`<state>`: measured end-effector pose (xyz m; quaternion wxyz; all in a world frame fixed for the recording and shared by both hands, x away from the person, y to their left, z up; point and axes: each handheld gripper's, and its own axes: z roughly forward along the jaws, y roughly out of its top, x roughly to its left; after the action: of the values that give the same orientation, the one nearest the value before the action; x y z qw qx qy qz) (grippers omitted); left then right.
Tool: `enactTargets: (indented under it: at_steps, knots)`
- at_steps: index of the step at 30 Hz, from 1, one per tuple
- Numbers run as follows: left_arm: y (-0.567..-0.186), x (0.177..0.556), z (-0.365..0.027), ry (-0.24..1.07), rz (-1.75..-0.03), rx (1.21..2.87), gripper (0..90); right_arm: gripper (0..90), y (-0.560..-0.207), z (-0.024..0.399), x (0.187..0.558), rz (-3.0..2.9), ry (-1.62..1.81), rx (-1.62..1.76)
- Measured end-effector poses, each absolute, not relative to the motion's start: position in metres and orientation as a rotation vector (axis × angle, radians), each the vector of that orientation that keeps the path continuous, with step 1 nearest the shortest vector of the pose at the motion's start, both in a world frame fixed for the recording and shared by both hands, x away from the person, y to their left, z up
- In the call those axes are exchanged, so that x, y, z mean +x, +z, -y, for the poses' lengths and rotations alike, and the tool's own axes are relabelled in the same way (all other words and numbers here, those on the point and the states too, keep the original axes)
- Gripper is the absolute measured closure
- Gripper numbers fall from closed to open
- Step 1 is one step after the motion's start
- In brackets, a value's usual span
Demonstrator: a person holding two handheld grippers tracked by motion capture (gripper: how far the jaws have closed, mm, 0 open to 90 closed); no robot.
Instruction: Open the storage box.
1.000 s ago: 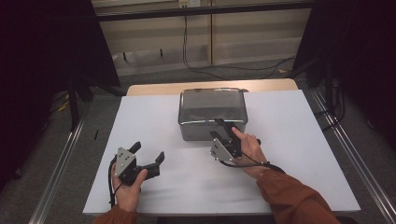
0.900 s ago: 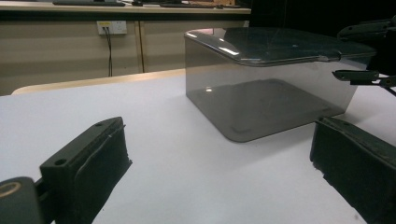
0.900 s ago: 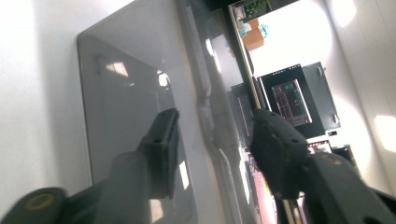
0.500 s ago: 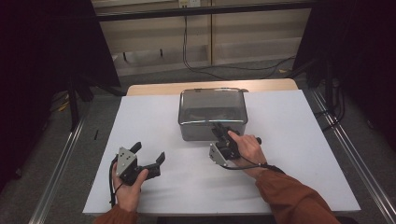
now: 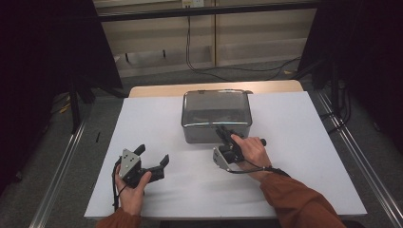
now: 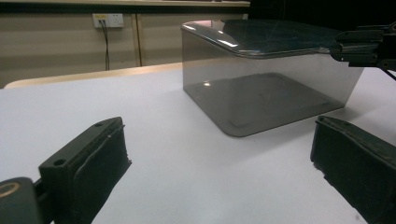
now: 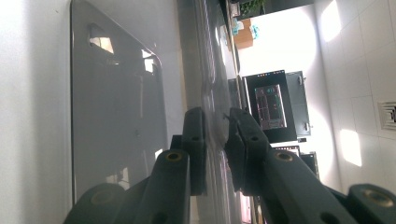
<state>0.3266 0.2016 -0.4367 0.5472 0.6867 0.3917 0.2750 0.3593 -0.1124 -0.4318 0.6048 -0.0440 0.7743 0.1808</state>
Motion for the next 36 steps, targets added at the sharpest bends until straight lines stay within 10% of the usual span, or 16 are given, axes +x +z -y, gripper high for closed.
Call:
enactTargets:
  at_steps: [36]
  knots:
    - [-0.428, 0.354, -0.186, 0.622, -0.805, 1.591, 2.0, 79.0, -0.414, 0.117, 0.363, -1.765, 0.477, -0.077]
